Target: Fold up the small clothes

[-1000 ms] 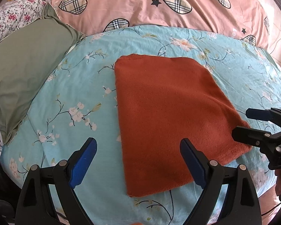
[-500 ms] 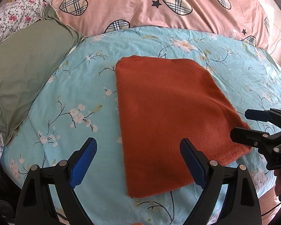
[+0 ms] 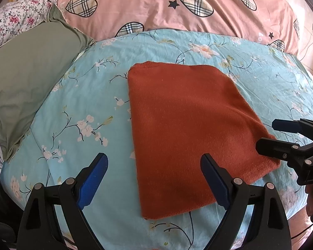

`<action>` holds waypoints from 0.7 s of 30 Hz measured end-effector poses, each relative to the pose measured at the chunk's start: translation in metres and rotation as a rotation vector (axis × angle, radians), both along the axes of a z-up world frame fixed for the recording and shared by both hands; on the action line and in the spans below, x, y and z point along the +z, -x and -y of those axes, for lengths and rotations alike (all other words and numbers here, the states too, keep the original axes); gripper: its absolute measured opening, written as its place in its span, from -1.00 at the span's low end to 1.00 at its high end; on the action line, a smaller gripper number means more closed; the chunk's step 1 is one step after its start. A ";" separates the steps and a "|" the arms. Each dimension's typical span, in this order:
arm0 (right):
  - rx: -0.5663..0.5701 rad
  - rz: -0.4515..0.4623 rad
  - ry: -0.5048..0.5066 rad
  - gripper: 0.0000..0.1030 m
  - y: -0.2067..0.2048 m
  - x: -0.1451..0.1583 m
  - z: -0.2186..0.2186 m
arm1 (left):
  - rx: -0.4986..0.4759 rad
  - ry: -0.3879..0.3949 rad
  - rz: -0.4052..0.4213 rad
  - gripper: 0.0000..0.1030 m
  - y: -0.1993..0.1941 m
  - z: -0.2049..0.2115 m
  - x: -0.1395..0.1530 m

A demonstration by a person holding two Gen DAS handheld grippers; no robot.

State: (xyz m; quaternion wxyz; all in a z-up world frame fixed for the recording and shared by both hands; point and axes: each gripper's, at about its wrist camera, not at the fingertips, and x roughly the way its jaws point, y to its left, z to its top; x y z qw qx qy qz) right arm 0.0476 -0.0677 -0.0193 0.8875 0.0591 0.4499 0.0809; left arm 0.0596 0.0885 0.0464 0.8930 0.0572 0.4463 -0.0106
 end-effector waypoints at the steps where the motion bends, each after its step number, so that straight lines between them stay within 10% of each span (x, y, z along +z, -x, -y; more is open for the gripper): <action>1: 0.000 0.000 0.000 0.83 0.000 0.000 0.000 | 0.001 0.001 0.000 0.76 0.000 0.000 0.000; 21: -0.006 0.019 0.005 0.83 0.007 0.004 -0.002 | 0.003 0.014 0.013 0.76 0.007 -0.002 0.005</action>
